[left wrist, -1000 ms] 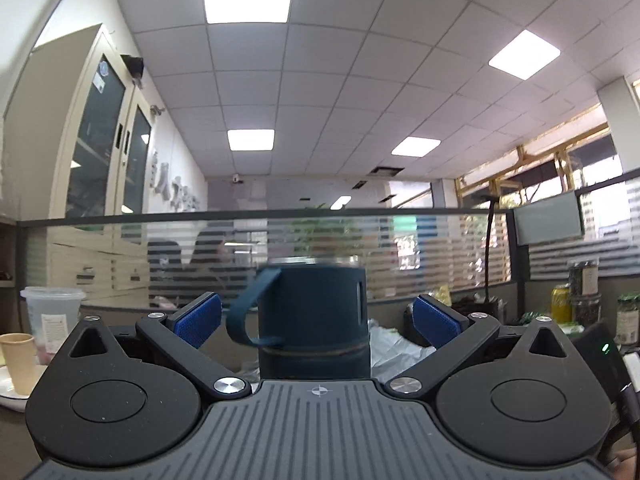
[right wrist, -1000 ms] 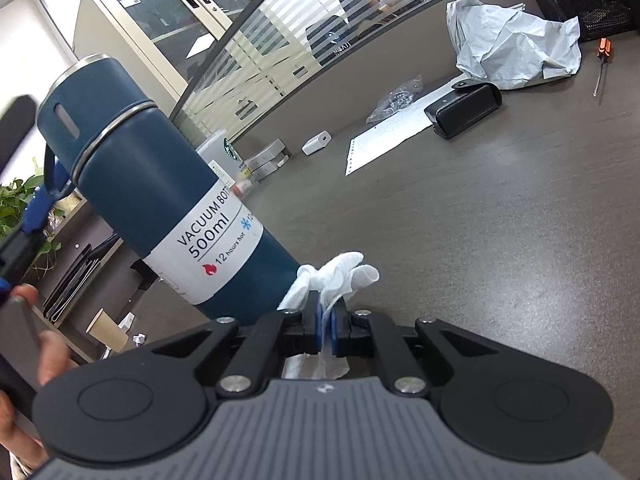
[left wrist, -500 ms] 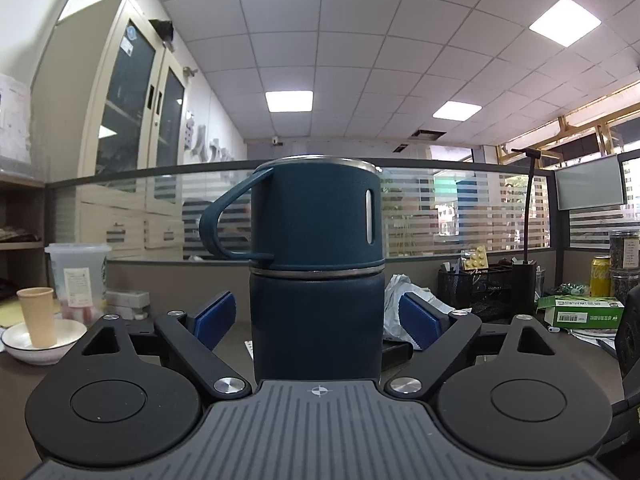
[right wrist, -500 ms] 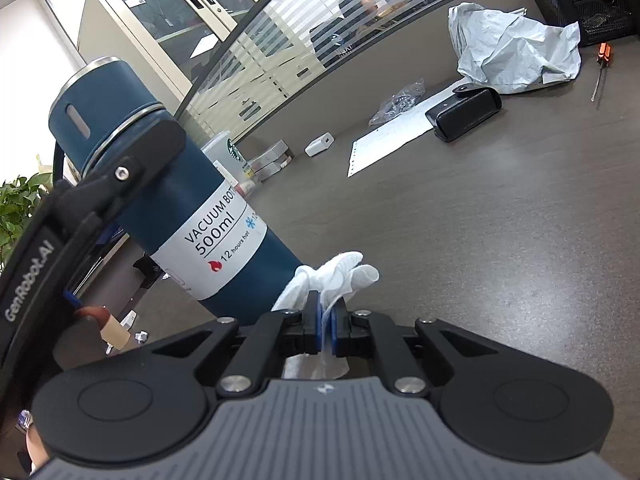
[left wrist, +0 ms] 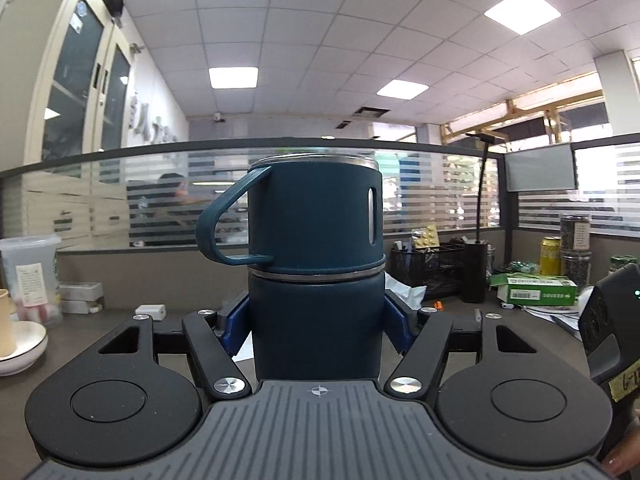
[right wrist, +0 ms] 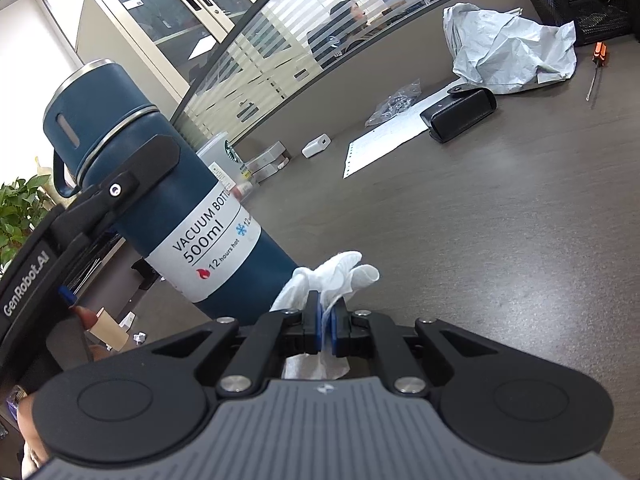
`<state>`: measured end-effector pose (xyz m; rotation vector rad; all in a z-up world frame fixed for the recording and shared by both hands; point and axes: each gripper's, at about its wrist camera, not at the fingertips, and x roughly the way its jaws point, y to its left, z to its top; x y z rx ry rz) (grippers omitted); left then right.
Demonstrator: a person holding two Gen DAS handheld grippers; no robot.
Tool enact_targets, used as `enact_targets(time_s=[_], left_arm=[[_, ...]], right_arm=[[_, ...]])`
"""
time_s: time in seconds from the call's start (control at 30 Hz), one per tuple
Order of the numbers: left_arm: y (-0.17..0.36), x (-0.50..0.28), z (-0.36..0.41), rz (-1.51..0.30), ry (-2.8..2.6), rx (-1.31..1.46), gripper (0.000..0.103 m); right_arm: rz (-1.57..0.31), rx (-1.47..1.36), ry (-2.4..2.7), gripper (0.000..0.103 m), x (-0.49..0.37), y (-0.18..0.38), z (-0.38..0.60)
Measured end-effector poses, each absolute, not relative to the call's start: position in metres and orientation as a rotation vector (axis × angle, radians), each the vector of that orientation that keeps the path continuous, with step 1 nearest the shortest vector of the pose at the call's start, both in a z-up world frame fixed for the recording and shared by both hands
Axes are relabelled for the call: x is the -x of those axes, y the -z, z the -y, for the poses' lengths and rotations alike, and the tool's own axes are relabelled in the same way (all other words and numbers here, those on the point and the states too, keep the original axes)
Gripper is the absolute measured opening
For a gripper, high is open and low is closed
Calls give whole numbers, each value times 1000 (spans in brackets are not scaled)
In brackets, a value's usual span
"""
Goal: Clean container
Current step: 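Rotate the thermos with the left gripper while the right gripper's tissue rubs its body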
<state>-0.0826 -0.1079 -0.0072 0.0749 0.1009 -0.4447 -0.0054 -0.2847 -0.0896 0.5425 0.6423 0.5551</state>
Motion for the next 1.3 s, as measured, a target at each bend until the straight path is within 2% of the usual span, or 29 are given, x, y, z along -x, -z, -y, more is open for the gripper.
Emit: enact_targets(time_s=[0.37, 0.77, 0.83, 0.87, 0.93, 1.0, 1.3], left_arm=[[2, 52, 71, -159, 781, -121, 72], [4, 39, 56, -161, 896, -94, 73], [2, 39, 54, -159, 898, -84, 78], [2, 39, 53, -159, 898, -69, 87], [0, 40, 51, -158, 902, -34, 89], [-2, 43, 48, -150, 895, 5, 103], [-21, 60, 34, -45, 805, 135, 103]], right_arm=[[-641, -550, -555, 8, 4, 92, 287], [-637, -544, -553, 8, 5, 92, 287], [-637, -543, -552, 8, 4, 91, 287], [-638, -543, -551, 8, 4, 91, 287], [-637, -545, -549, 8, 4, 91, 287], [-636, -548, -546, 8, 3, 91, 287], [-620, -621, -558, 8, 4, 93, 293]])
